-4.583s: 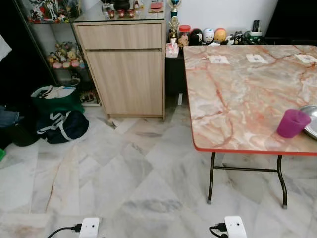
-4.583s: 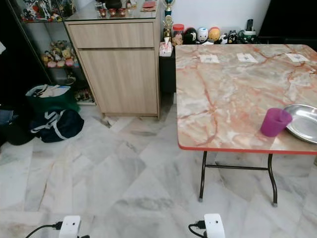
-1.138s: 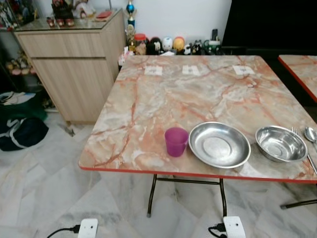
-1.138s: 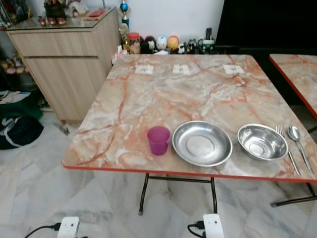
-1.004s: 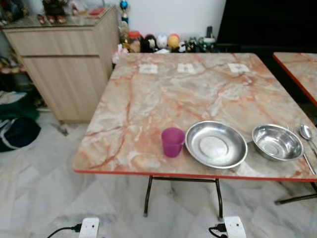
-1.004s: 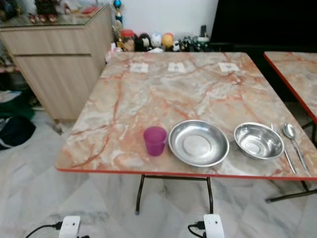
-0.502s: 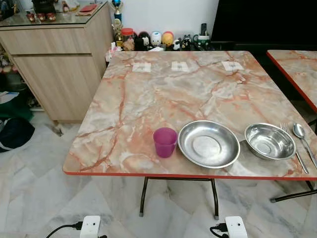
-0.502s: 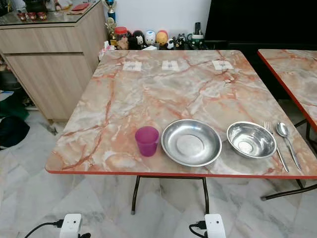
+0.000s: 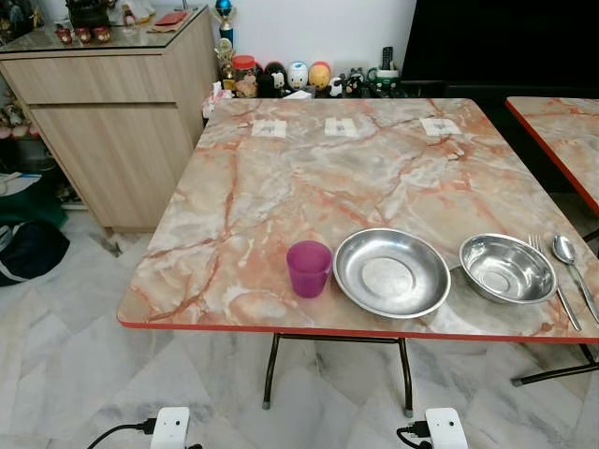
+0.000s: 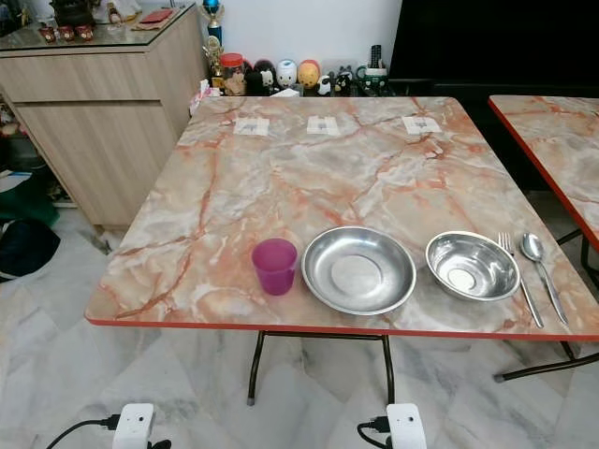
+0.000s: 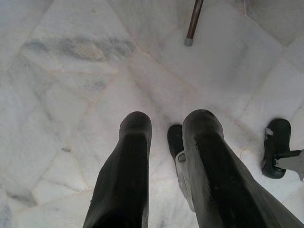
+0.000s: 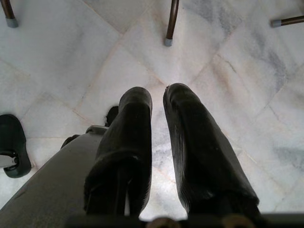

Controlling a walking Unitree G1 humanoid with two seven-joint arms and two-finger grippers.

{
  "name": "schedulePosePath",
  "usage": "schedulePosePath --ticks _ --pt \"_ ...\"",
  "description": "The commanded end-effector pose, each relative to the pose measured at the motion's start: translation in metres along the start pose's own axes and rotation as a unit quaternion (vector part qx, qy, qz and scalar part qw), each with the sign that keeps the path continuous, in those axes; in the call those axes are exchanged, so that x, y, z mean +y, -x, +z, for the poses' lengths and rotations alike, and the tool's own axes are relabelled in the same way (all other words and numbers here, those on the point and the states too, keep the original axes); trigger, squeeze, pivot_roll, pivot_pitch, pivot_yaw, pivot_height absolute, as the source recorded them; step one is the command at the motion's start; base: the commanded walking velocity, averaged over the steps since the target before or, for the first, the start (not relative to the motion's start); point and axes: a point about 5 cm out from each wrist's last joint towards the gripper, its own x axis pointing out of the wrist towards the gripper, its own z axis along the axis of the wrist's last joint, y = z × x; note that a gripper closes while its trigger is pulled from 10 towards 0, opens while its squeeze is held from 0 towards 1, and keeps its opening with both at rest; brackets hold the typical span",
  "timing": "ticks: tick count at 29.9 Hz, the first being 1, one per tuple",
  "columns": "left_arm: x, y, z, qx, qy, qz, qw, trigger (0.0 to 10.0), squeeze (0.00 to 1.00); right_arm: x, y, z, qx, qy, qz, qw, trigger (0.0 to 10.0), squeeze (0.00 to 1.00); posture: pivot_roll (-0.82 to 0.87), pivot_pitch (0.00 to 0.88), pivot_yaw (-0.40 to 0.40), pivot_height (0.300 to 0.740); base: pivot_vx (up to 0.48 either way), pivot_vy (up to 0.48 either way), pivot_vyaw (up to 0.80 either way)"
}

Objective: Setting the table

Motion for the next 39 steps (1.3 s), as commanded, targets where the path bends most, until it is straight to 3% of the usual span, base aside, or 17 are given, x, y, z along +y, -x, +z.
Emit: schedulePosePath --ticks 1,8,10,11,12,21,24,26,28,37,39 --pt "-0.006 -0.001 0.001 0.007 -0.044 0.002 0.999 10.0 0.0 -0.009 -0.003 0.047 -0.12 -0.231 0.012 0.965 10.0 0.0 -0.08 0.014 0.016 0.74 0.0 0.0 0.0" --pt "-0.006 -0.001 0.001 0.007 -0.044 0.002 0.999 10.0 0.0 -0.009 -0.003 0.047 -0.12 -0.231 0.012 0.965 10.0 0.0 -0.08 0.014 0.016 0.74 0.0 0.0 0.0" --pt "0.021 0.003 -0.003 0.005 -0.017 0.021 1.0 10.0 0.0 -0.006 -0.002 0.021 -0.052 -0.159 0.025 0.986 10.0 0.0 -0.07 0.0 0.035 0.74 0.0 0.0 0.0" --pt "0.021 0.003 -0.003 0.005 -0.017 0.021 1.0 10.0 0.0 -0.006 -0.002 0.021 -0.052 -0.159 0.025 0.986 10.0 0.0 -0.07 0.0 0.035 0.74 0.0 0.0 0.0" --pt "0.032 0.006 -0.003 0.003 -0.007 0.029 1.0 10.0 0.0 -0.006 -0.001 0.01 -0.025 -0.131 0.029 0.991 10.0 0.0 -0.07 0.0 0.035 0.74 0.0 0.0 0.0" --pt "0.014 0.001 0.003 -0.005 -0.011 0.019 1.0 10.0 0.0 -0.006 -0.001 0.01 -0.027 -0.139 0.026 0.99 10.0 0.0 -0.07 0.0 0.029 0.74 0.0 0.0 0.0" --pt "0.013 0.001 0.004 -0.007 -0.01 0.018 1.0 10.0 0.0 -0.008 -0.001 0.013 -0.038 -0.164 0.002 0.986 10.0 0.0 -0.07 0.003 0.01 0.74 0.0 0.0 0.0" --pt "0.013 0.001 0.005 -0.01 -0.01 0.018 1.0 10.0 0.0 -0.013 -0.003 0.032 -0.083 -0.184 -0.014 0.979 10.0 0.0 -0.08 0.012 0.002 0.74 0.0 0.0 0.0" --pt "0.013 0.001 0.005 -0.01 -0.011 0.019 1.0 10.0 0.0 -0.015 -0.002 0.037 -0.097 -0.196 -0.015 0.976 10.0 0.0 -0.08 0.012 0.002 0.74 0.0 0.0 0.0" --pt "0.011 0.001 0.004 -0.009 -0.023 0.011 1.0 10.0 0.0 -0.018 0.012 0.037 -0.194 -0.125 0.024 0.973 10.0 0.0 -0.1 0.032 0.0 0.74 0.0 0.0 0.0" --pt "0.011 0.001 0.004 -0.009 -0.024 0.01 1.0 10.0 0.0 -0.02 0.027 0.037 -0.215 -0.109 0.019 0.97 10.0 0.0 -0.11 0.037 -0.004 0.74 0.0 0.0 0.0"
